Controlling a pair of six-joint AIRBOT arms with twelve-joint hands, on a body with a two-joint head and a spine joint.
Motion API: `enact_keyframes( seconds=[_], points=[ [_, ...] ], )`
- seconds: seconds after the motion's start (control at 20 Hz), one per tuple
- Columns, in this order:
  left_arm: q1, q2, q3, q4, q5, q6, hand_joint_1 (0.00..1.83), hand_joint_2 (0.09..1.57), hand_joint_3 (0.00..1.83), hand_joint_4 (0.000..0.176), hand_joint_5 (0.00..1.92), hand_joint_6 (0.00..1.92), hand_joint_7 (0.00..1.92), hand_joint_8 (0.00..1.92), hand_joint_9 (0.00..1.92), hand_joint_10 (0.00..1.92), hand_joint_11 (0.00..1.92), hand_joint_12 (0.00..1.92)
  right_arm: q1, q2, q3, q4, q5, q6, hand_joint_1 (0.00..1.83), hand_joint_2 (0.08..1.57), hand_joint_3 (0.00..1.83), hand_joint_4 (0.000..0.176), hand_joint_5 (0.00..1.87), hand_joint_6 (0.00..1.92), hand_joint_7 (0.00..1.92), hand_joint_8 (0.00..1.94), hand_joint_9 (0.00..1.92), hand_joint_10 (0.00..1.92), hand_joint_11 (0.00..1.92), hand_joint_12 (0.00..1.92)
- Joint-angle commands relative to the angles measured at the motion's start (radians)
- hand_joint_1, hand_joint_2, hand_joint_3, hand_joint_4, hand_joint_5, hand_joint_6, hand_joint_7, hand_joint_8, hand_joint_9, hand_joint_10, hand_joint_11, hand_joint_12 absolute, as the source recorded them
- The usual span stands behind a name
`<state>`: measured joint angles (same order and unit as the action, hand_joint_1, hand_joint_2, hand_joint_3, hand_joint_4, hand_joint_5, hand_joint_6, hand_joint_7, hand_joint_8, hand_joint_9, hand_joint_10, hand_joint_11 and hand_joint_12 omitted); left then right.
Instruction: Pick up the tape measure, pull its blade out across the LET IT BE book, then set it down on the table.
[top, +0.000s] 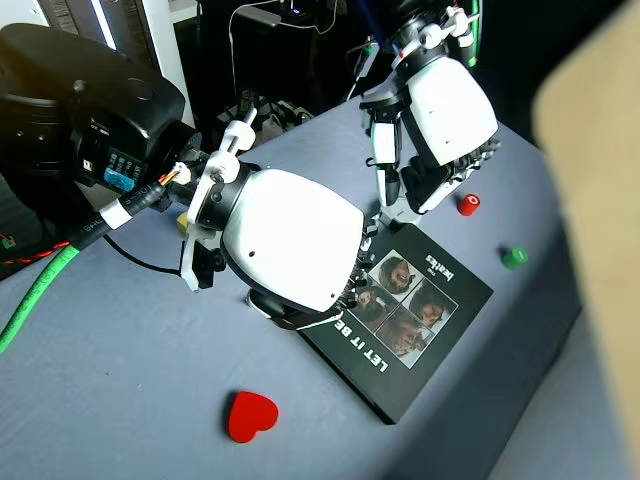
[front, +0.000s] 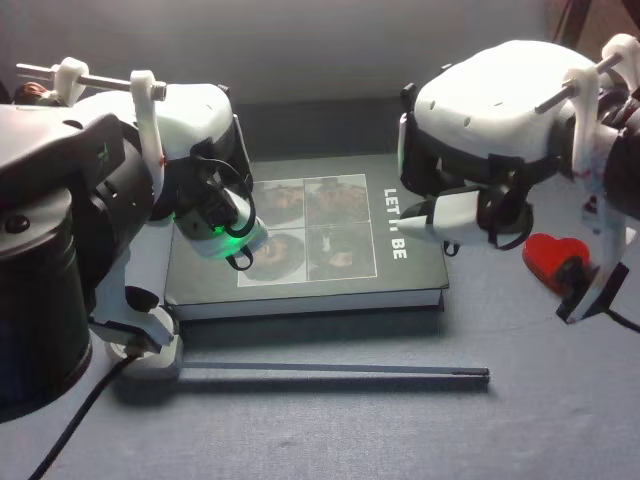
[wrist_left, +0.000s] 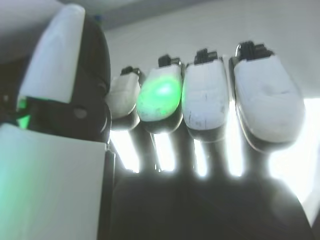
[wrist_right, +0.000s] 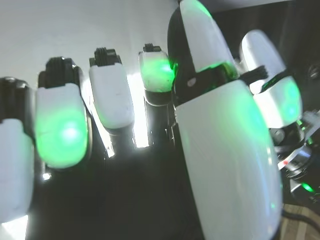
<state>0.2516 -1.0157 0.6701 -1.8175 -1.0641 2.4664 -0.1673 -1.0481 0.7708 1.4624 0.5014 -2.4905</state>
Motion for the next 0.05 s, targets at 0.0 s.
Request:
enact_keyframes(
  seconds=[0.0],
  points=[
    [-0.005, 0.006, -0.004, 0.083, -0.015, -0.004, 1.03, 1.15, 0.00, 0.176, 1.24, 1.92, 1.34, 1.92, 1.40, 1.92, 1.44, 1.92, 0.008, 0.009, -0.009, -0.047, 0.036, 0.002, 0.91, 1.29, 0.00, 0.176, 1.24, 1.92, 1.46, 1.94, 1.62, 1.92, 1.79, 1.92]
  ],
)
